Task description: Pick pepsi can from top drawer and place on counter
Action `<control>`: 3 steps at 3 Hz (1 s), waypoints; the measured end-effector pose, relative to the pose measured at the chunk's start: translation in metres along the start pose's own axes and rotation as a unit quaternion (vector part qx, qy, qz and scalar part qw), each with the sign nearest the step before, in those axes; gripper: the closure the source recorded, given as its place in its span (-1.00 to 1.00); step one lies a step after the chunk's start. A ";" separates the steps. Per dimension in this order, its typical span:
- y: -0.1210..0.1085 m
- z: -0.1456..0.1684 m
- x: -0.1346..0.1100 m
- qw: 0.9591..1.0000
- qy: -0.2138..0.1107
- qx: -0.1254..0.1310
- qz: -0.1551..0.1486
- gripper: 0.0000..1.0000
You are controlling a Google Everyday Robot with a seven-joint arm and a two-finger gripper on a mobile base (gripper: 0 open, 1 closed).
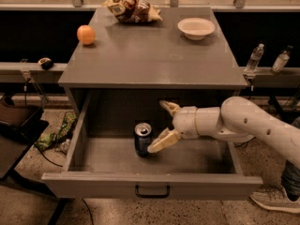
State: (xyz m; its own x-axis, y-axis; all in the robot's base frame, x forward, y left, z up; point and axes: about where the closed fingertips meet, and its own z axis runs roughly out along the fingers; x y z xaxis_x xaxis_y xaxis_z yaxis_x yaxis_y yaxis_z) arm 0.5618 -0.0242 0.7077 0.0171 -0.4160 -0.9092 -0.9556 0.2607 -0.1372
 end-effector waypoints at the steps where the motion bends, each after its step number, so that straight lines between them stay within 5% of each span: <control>1: 0.007 0.018 0.015 1.000 -0.009 -0.005 0.011 -1.00; 3: 0.028 0.059 0.024 0.999 -0.034 -0.030 0.025 -0.15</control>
Offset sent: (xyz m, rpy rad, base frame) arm -0.0099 0.0455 -0.0697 0.0932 0.0657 0.0351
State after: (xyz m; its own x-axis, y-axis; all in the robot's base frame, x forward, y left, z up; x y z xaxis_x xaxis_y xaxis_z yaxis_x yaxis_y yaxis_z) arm 0.5529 0.0244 0.6588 -0.0134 -0.3429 -0.9393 -0.9714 0.2272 -0.0691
